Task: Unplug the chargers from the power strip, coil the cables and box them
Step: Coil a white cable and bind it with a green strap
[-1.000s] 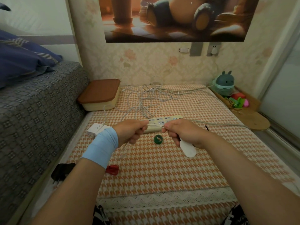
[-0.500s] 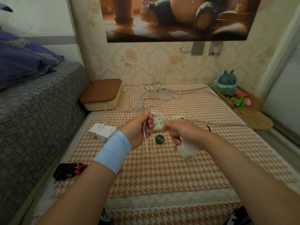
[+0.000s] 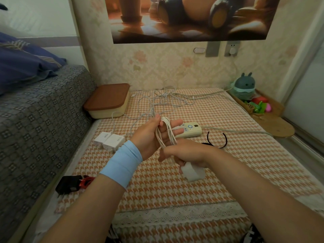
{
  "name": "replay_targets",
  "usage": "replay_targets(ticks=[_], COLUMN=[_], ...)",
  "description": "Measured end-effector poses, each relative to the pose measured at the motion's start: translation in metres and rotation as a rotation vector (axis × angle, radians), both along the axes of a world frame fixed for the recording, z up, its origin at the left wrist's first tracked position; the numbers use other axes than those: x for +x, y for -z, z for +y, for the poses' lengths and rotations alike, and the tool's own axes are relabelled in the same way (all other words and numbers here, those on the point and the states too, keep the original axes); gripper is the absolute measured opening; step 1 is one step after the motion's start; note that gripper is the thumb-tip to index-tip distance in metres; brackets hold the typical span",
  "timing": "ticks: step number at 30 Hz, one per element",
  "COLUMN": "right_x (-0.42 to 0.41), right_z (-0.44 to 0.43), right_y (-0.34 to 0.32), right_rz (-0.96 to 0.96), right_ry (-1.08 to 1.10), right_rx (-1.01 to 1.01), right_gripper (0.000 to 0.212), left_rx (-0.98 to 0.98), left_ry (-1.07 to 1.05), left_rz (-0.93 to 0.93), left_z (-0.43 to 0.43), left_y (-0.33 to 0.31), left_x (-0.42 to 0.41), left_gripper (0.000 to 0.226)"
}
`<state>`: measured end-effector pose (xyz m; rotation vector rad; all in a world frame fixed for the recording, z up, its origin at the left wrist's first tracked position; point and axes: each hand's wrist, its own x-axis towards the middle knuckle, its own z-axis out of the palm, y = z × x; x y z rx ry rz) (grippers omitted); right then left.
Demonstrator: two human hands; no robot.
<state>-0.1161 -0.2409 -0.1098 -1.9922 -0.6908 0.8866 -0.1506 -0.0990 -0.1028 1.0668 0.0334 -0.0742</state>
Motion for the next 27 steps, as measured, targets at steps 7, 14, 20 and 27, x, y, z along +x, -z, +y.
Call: replay_targets(ticks=[7,14,20,27], right_x=[0.006,0.011,0.013,0.020], right_z=[-0.003,-0.007,-0.013,-0.017], right_y=[0.004,0.006,0.006,0.013], right_rz=[0.248,0.410,0.325,0.497], right_ry=[-0.030,-0.002,-0.047,0.015], right_rx=[0.084,0.186,0.172,0.360], right_gripper=[0.017,0.025,0.028,0.024], left_rx=[-0.394,-0.499,-0.106,0.352], left_ry=[-0.039,-0.236,-0.181,0.222], left_rz=[0.065,0.063,-0.029,0.070], left_z=[0.000,0.000,-0.002,0.005], left_y=[0.005,0.005,0.010,0.027], left_x=[0.007,0.015,0.012,0.001], left_gripper=[0.043,0.044,0.046,0.052])
